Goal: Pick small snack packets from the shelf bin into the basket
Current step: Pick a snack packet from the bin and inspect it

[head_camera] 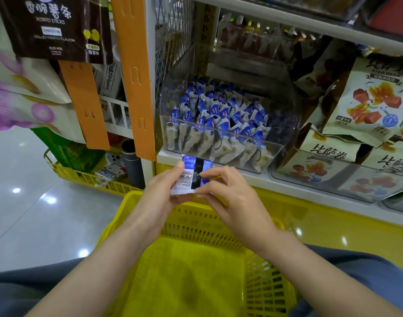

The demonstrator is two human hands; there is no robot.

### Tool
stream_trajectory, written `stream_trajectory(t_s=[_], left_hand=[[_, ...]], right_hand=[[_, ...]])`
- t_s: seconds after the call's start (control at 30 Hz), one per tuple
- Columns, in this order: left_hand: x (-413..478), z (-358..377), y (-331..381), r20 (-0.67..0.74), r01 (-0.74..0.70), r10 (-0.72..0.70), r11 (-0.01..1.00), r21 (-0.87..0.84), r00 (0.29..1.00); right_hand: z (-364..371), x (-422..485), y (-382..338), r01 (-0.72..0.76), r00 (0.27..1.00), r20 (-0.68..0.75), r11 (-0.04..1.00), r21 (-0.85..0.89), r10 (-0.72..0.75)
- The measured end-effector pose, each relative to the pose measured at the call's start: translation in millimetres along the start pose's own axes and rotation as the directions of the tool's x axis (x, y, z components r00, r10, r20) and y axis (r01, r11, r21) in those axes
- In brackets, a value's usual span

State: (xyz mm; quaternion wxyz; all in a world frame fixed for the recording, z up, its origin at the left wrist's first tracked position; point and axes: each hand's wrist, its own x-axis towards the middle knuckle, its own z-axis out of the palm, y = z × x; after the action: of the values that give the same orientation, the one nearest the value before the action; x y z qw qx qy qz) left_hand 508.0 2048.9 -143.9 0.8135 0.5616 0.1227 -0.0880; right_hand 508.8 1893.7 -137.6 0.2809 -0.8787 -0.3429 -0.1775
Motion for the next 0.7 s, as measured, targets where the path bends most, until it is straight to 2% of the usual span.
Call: stream_trajectory(t_s=[0.07, 0.13, 0.17, 0.2, 0.27, 0.33, 0.37, 0.43, 0.53, 0.63, 0.7], left_hand=[[-0.9, 0.1, 0.4, -0.053, -0.067, 0.067, 0.998, 0.018, 0.996], [-1.2, 1.2, 0.4, -0.097, -0.088, 0.095, 0.994, 0.066, 0.991], [-0.7, 1.5, -0.2, -0.113, -0.089, 0.098, 0.992, 0.088, 0.989], [-0.6, 1.5, -1.0, -0.12, -0.09, 0.102, 0.991, 0.103, 0.988], [-1.7, 3.2, -1.6, -0.091, -0.102, 0.114, 0.987, 0.127, 0.989], [-2.2, 4.7, -3.4, -0.034, -0.131, 0.138, 0.978, 0.161, 0.99], [-2.5, 5.3, -4.3, -0.016, -0.154, 0.159, 0.97, 0.186, 0.987], [-2.4, 5.3, -6.2, -0.024, -0.234, 0.249, 0.935, 0.266, 0.968], [-3.6, 5.7, -8.7, -0.026, -0.33, 0.381, 0.832, 0.446, 0.924], [-6.6, 7.4, -12.6, 0.027, -0.362, 0.427, 0.731, 0.579, 0.904], [-7.3, 6.9, -13.8, 0.044, -0.368, 0.433, 0.704, 0.607, 0.9]], right_hand=[[2.3, -1.2, -1.0, -0.024, 0.998, 0.051, 1.0, -0.01, 0.024], [4.5, -0.7, -4.3, -0.208, 0.977, 0.071, 0.97, 0.127, 0.2], [4.8, 1.0, -5.4, -0.329, 0.944, 0.072, 0.916, 0.23, 0.322], [4.1, 4.0, -5.3, -0.457, 0.886, 0.09, 0.823, 0.337, 0.455], [-0.2, 11.6, -1.1, -0.643, 0.738, 0.247, 0.542, 0.541, 0.628], [-5.1, 15.5, 2.8, -0.713, 0.651, 0.468, 0.272, 0.646, 0.597], [-6.7, 15.6, 2.7, -0.722, 0.639, 0.532, 0.196, 0.663, 0.556], [-7.0, 14.6, 0.7, -0.72, 0.64, 0.559, 0.157, 0.676, 0.527], [-2.4, 14.0, -0.8, -0.705, 0.643, 0.506, 0.186, 0.685, 0.575], [0.6, 14.5, -1.0, -0.7, 0.629, 0.47, 0.189, 0.688, 0.619], [1.8, 14.1, -1.9, -0.703, 0.624, 0.473, 0.182, 0.688, 0.622]])
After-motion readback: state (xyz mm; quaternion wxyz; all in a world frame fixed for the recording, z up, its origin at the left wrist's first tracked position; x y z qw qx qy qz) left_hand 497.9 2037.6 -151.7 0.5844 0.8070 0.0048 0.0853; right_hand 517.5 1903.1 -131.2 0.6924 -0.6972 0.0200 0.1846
